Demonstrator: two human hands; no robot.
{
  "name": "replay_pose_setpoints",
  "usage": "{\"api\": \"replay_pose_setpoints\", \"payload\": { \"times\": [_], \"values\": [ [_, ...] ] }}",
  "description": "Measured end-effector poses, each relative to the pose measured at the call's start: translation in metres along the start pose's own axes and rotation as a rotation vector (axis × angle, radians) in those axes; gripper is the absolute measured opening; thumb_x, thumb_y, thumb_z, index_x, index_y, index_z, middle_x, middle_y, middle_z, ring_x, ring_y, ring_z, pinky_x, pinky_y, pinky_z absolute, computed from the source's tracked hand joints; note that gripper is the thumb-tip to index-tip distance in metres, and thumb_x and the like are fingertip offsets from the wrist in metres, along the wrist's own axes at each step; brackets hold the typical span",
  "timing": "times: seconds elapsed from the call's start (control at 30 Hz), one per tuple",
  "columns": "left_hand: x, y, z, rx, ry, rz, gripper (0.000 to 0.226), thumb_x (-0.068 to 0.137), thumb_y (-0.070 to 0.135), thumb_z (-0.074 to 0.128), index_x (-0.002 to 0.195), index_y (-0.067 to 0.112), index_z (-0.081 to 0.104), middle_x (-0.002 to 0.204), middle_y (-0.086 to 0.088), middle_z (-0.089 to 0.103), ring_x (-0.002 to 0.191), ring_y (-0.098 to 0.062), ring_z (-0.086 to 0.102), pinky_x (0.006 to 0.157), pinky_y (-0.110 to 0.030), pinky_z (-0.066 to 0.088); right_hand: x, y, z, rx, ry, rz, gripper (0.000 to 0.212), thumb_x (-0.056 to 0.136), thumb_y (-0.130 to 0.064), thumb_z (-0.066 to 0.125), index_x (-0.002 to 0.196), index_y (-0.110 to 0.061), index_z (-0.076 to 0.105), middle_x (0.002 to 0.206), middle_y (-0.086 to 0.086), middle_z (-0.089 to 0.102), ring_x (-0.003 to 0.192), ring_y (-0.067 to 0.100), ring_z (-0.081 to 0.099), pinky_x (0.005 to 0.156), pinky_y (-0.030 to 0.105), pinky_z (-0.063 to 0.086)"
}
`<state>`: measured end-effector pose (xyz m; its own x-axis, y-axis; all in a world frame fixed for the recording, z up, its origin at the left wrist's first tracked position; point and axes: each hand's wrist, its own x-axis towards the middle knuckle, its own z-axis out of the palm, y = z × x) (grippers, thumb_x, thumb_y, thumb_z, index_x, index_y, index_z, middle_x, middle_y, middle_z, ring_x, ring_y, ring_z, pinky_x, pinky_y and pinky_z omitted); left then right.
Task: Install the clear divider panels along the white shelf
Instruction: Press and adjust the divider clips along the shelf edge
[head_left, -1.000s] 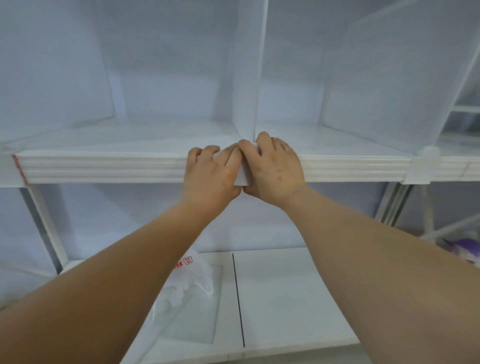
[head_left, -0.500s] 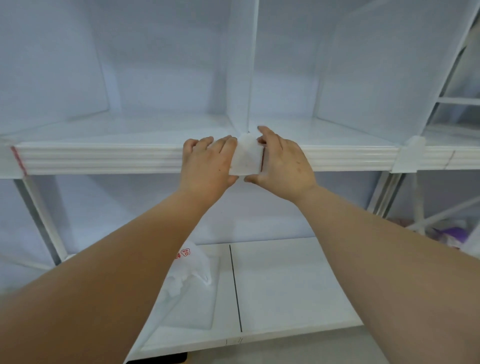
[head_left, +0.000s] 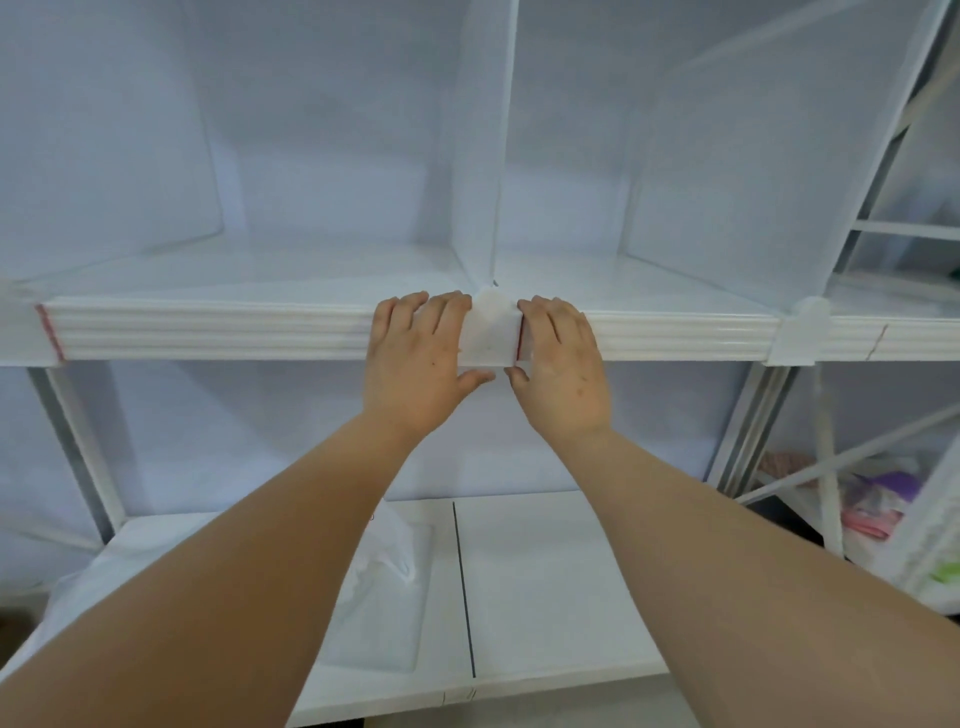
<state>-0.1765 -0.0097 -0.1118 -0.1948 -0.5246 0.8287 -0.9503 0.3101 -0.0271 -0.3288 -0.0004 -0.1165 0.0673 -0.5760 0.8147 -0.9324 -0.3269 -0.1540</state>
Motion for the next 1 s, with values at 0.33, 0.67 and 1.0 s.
{"api": "replay_pose_setpoints", "payload": {
  "times": [0.33,0.67,1.0],
  "values": [
    [0.001,0.012,-0.020,-0.103,-0.187,-0.104,0.072,0.077,0.045,0.060,0.137,0.012,0.040,0.133,-0.006,0.051,0.129,-0.029,0.042,0.112,-0.042,0.022,0.010,-0.025,-0.030,-0.316,-0.353,0.044,0.059,0.085,-0.006,0.049,0.140,-0.003,0.026,0.141,0.015,0.032,0.139,0.031,0.024,0.118,0.037,0.019],
    [0.027,0.103,-0.039,-0.237,-0.250,0.168,0.033,0.093,0.012,0.045,0.123,0.016,0.055,0.121,-0.004,0.059,0.113,-0.025,0.050,0.088,-0.036,0.046,-0.024,0.007,-0.079,-0.104,-0.338,0.167,0.052,0.089,-0.015,0.049,0.139,-0.008,0.036,0.138,0.009,0.040,0.130,0.025,0.039,0.104,0.032,0.035],
    [0.083,0.205,-0.008,-0.265,-0.333,0.251,0.041,0.093,0.016,0.045,0.134,0.018,0.046,0.134,-0.003,0.053,0.121,-0.024,0.050,0.098,-0.035,0.044,-0.002,0.107,-0.124,-0.413,-0.300,0.208,0.052,0.088,-0.018,0.048,0.140,-0.012,0.041,0.141,0.009,0.038,0.133,0.027,0.032,0.112,0.034,0.025]
  ]
}}
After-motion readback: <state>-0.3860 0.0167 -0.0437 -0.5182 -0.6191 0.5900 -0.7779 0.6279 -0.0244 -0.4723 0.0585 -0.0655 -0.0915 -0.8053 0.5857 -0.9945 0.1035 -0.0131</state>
